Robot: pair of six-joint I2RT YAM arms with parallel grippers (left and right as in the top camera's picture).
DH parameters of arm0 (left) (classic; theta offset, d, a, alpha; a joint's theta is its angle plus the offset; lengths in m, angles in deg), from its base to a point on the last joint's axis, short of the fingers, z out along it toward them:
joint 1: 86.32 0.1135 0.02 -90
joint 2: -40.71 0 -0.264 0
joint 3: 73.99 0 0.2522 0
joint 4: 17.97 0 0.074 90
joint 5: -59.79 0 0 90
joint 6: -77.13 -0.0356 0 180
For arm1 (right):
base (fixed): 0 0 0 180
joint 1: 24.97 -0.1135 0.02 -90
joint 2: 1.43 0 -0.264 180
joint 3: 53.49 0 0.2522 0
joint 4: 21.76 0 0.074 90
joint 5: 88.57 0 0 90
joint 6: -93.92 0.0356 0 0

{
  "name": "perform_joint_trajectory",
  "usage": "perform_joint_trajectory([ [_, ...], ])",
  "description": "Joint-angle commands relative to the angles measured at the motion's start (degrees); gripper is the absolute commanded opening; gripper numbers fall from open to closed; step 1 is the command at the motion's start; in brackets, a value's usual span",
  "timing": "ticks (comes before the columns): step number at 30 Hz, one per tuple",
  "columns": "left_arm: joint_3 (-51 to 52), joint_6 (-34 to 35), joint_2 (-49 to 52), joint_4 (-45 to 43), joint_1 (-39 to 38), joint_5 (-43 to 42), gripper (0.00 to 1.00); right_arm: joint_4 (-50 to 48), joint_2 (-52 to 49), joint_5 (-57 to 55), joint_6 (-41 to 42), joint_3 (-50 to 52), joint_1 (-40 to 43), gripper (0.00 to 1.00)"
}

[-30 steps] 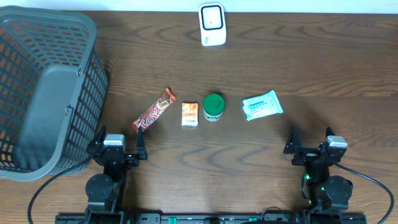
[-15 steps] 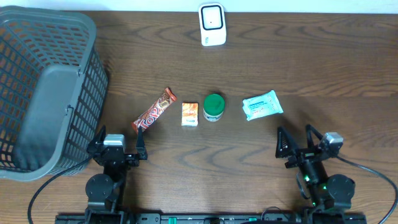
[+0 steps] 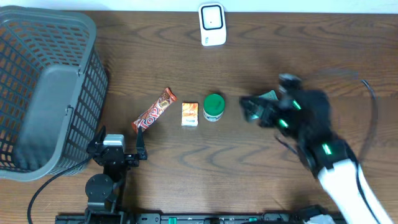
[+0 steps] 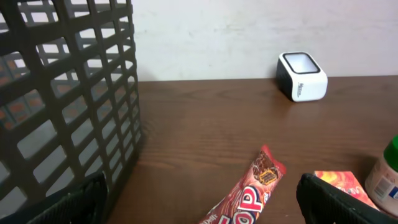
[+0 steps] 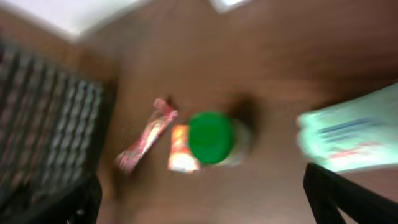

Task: Scan the item barcode
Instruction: 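Reach the right gripper to the green-capped bottle and grasp it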

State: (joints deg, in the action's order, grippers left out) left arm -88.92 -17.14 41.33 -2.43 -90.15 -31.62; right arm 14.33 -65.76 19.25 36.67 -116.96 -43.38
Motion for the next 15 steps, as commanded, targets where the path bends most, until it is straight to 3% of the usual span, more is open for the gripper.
perform_joint_trajectory([
  [1, 0.94, 0.52, -0.39, 2.27, 0.24, 0.55, 0.98, 2.14, -10.69, 12.55, 1.49, -11.91, -4.15, 0.99],
  [4, 0.94, 0.50, -0.39, 2.27, 0.24, 0.55, 0.98, 2.10, -16.33, 27.17, 0.50, -16.00, -4.68, 0.99],
  [6, 0.94, 0.50, -0.39, 2.27, 0.24, 0.55, 0.98, 0.92, -18.56, 28.70, 0.83, -16.06, -4.63, 0.99],
  [9, 0.94, 0.50, -0.39, 2.27, 0.24, 0.55, 0.98, -6.25, -21.20, 31.23, 16.63, -16.06, -4.37, 0.98],
  [11, 0.94, 0.50, -0.39, 2.27, 0.24, 0.52, 0.98, -8.76, -21.84, 30.47, 28.04, -16.09, -4.72, 0.91],
  [15, 0.94, 0.52, -0.39, 2.27, 0.24, 0.52, 0.98, -2.38, -21.81, 23.10, 54.23, -16.09, -5.31, 0.86],
])
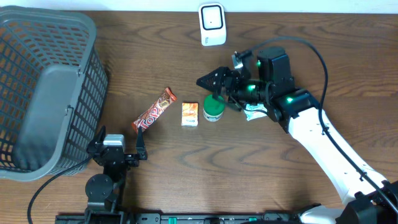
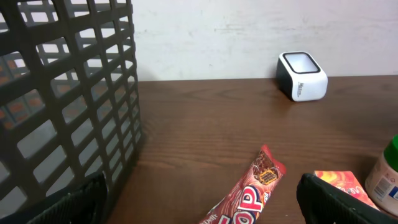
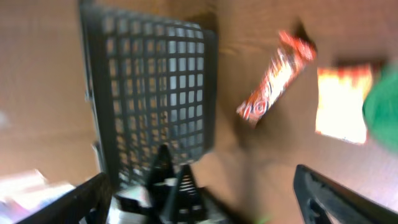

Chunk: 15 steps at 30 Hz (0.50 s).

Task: Scan the item barcode
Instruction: 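Reach the right gripper to the green-capped bottle and grasp it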

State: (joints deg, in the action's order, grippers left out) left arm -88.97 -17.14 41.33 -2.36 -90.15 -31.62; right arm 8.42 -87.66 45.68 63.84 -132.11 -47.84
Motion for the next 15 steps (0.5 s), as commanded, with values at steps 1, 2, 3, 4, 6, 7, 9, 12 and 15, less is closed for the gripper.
perform_joint_trajectory([
  [1, 0.98, 0.52, -0.39, 2.21, 0.24, 0.55, 0.98, 4.87, 0.07, -6.23, 31.12, -0.94, -1.03, 0.86],
  [2, 0.98, 0.50, -0.39, 2.21, 0.24, 0.55, 0.98, 6.51, -0.04, -10.88, 35.85, -0.94, -1.31, 0.86],
  [3, 0.98, 0.50, -0.39, 2.21, 0.24, 0.55, 0.98, 7.96, -0.04, -15.02, 39.98, -0.94, -1.75, 0.87],
  [4, 0.98, 0.50, -0.39, 2.21, 0.24, 0.55, 0.98, 8.85, -0.04, -17.33, 42.80, -0.94, -2.14, 0.88],
  [6, 0.98, 0.50, -0.39, 2.21, 0.24, 0.55, 0.98, 9.20, -0.07, -20.46, 46.07, -0.94, -3.21, 0.89],
  [7, 0.98, 0.52, -0.39, 2.21, 0.24, 0.52, 0.98, 9.25, -0.09, -22.18, 47.43, -0.94, -3.96, 0.91],
  [9, 0.98, 0.50, -0.39, 2.21, 0.24, 0.55, 0.98, 9.90, -0.24, -25.44, 50.03, -0.94, -5.42, 0.92],
  [12, 0.98, 0.52, -0.39, 2.21, 0.24, 0.55, 0.98, 13.31, -0.96, -30.62, 54.86, -1.29, -7.56, 0.92],
  [15, 0.98, 0.50, -0.39, 2.21, 0.24, 0.55, 0.98, 16.06, -2.27, -34.47, 56.33, -2.47, -8.72, 0.91],
])
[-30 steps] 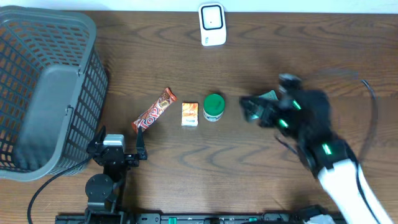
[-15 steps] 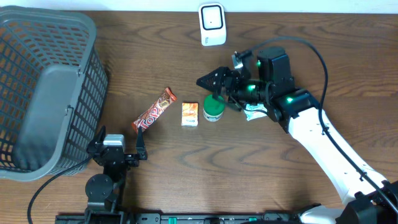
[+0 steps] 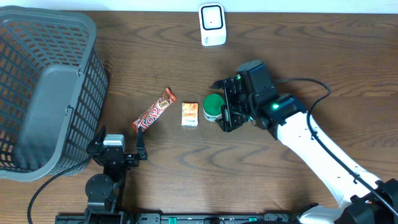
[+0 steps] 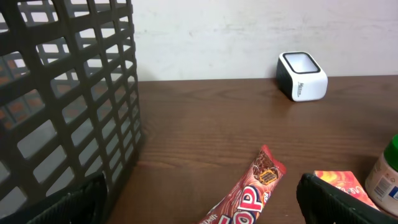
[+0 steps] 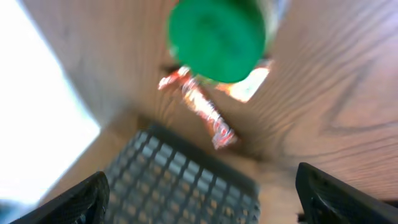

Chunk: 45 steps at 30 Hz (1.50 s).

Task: Scan the item barcode
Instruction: 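Reach the right gripper to the green-capped bottle and grasp it, then lift the bottle with the right gripper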

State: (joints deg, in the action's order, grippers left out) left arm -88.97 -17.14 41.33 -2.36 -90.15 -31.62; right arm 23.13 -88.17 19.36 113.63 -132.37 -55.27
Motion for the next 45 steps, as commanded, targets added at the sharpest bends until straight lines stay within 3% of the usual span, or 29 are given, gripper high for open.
perform_joint_trajectory([
  [1, 0.98, 0.50, -0.39, 2.21, 0.24, 0.55, 0.97, 2.03, -2.38, -9.27, 6.29, -2.86, -1.62, 0.91],
  [6, 0.98, 0.50, -0.39, 2.21, 0.24, 0.55, 0.98, 11.34, -8.20, -14.67, 1.42, -13.00, -3.04, 0.96],
  [16, 0.98, 0.50, -0.39, 2.21, 0.24, 0.52, 0.98, 28.50, -22.93, -12.90, -1.99, -32.26, -3.02, 0.99],
  [26, 0.98, 0.50, -0.39, 2.21, 0.24, 0.52, 0.98, 29.24, -27.04, -12.70, 1.27, -32.54, -3.08, 0.99],
  [41, 0.98, 0.50, -0.39, 2.21, 0.24, 0.55, 0.98, 26.97, -35.65, -11.47, -0.35, -32.52, -3.06, 0.99],
  [42, 0.98, 0.50, -0.39, 2.21, 0.24, 0.52, 0.98, 27.02, -36.02, -11.67, -0.85, -32.54, -3.08, 0.98],
  [45, 0.98, 0.50, -0.39, 2.21, 0.24, 0.55, 0.98, 27.04, -36.61, -12.13, -3.80, -32.52, -3.13, 0.79],
])
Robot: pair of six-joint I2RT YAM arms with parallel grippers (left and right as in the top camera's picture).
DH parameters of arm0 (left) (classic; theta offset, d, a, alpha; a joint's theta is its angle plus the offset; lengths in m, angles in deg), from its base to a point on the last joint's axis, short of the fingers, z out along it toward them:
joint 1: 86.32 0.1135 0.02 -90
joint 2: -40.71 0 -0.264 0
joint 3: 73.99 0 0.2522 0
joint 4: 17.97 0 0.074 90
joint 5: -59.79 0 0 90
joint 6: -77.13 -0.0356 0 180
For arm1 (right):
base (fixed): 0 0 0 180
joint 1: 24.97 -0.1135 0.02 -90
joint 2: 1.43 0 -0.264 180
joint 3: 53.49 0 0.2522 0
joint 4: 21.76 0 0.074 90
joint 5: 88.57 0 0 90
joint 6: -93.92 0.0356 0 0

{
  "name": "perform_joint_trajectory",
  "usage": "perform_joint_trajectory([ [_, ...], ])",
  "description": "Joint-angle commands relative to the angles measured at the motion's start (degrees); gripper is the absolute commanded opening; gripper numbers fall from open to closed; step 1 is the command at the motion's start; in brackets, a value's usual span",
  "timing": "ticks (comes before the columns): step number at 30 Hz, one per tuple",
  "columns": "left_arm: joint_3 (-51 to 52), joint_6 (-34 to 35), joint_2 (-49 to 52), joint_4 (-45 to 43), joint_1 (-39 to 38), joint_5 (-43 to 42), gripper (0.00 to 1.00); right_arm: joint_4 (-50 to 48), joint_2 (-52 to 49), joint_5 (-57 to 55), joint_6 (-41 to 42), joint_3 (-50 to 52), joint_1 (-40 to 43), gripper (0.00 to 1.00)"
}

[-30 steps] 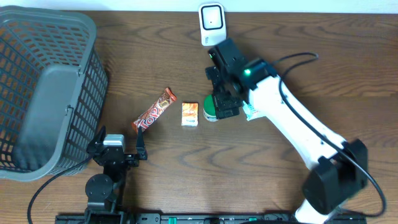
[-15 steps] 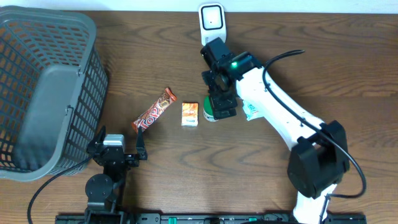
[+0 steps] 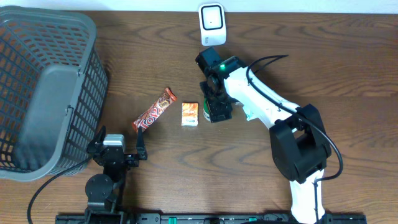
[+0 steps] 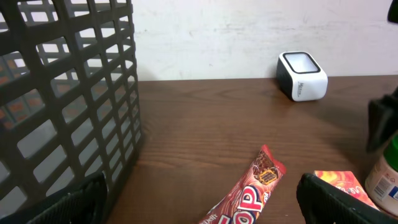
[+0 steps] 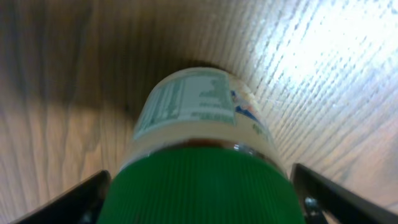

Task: Scan the item barcode
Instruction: 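Lift the bottle with the right gripper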

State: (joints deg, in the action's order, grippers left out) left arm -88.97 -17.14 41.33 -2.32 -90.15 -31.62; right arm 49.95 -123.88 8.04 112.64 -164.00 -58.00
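A jar with a green ribbed lid (image 5: pixel 199 186) and a white label stands upright on the brown table. My right gripper (image 5: pixel 200 202) is down over it and open, with one finger on each side of the lid. From overhead the right gripper (image 3: pixel 216 106) hides most of the jar. The left wrist view shows the jar (image 4: pixel 385 177) at its right edge. The white barcode scanner (image 3: pixel 211 23) stands at the table's far edge. My left gripper (image 3: pixel 118 152) rests open near the front edge, with nothing between its fingers.
A red candy bar (image 3: pixel 154 109) and a small orange box (image 3: pixel 189 114) lie left of the jar. A pale green packet (image 3: pixel 252 113) lies right of it, partly under the arm. A dark mesh basket (image 3: pixel 43 87) fills the table's left side.
My right gripper was above and just right of the jar, with the green lid showing from overhead. Now it sits over the jar with the lid between its open fingers. The left arm has not moved.
My right gripper was first right of the jar, blurred, with the pale green packet beside it. Then it pointed left, close above the jar, and the packet lay on the table. Then it hung over the lid, and now it straddles it.
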Motion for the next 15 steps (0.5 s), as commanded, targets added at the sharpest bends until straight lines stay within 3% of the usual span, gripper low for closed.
perform_joint_trajectory([
  [1, 0.98, 0.52, -0.39, 2.16, 0.24, 0.55, 0.98, 0.42, -0.92, -0.85, -3.82, -0.90, -0.39, 0.76],
  [5, 0.98, 0.50, -0.39, 2.16, 0.24, 0.55, 0.98, 2.64, -0.94, -1.99, -7.37, -0.90, -0.39, 0.66],
  [8, 0.98, 0.50, -0.39, 2.16, 0.24, 0.55, 0.98, 4.24, -0.94, -2.03, -11.74, -0.90, -0.39, 0.64],
  [15, 0.98, 0.52, -0.39, 2.16, 0.24, 0.55, 0.98, 4.79, -0.92, -1.99, -31.17, -0.92, 0.28, 0.58],
])
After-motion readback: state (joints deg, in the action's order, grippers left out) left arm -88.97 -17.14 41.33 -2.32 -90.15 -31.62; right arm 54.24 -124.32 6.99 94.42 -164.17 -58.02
